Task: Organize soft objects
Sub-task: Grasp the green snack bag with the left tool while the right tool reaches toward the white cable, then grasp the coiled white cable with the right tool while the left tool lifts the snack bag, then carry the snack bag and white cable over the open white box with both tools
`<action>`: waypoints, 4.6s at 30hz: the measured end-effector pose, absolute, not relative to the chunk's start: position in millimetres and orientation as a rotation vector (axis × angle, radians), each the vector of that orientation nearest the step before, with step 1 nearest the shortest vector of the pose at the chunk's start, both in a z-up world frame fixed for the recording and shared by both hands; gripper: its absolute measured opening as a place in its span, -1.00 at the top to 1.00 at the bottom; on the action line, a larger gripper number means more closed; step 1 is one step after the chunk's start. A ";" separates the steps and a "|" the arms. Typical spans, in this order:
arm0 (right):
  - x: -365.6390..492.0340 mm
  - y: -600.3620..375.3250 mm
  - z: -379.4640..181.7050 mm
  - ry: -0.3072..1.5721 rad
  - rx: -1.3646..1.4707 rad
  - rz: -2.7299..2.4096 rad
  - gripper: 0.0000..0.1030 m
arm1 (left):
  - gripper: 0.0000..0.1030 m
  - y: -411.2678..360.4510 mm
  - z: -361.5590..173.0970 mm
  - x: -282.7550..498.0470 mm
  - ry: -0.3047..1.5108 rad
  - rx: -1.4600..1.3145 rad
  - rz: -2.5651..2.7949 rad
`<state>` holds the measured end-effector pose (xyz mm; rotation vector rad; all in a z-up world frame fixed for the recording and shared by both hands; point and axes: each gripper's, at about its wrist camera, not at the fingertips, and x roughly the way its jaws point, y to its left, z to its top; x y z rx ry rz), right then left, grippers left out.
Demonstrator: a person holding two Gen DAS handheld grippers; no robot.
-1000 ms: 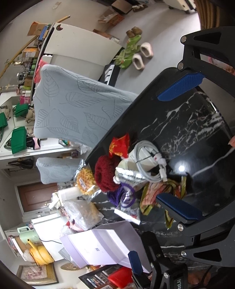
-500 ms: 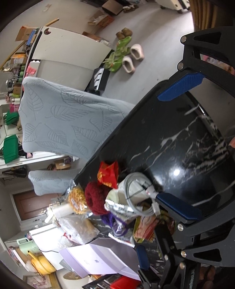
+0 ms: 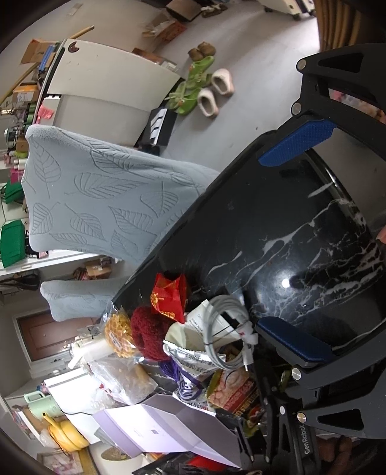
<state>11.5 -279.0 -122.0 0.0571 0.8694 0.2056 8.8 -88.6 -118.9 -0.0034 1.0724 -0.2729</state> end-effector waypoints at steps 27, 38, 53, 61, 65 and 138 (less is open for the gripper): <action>4.0 -204.3 -134.4 0.695 -0.141 0.421 -1.00 | 0.17 -31.6 -116.6 -33.3 1.045 -0.128 -0.193; -10.2 -196.8 -146.4 0.700 -0.177 0.320 -1.00 | 0.17 -27.1 -116.9 -36.4 1.040 -0.106 -0.168; -5.7 -204.2 -144.5 0.739 -0.133 0.293 -0.51 | 0.17 -21.1 -119.4 -36.0 1.039 -0.148 -0.187; -10.8 -206.3 -142.0 0.743 -0.097 0.319 -0.48 | 0.17 -20.5 -117.1 -36.9 1.037 -0.152 -0.188; -16.7 -206.5 -136.6 0.733 -0.089 0.323 -0.48 | 0.17 -19.8 -112.3 -38.5 1.020 -0.152 -0.192; -67.4 -21.0 -33.0 0.472 -0.307 0.931 -0.48 | 0.17 129.0 -3.9 -143.0 0.656 -0.281 0.273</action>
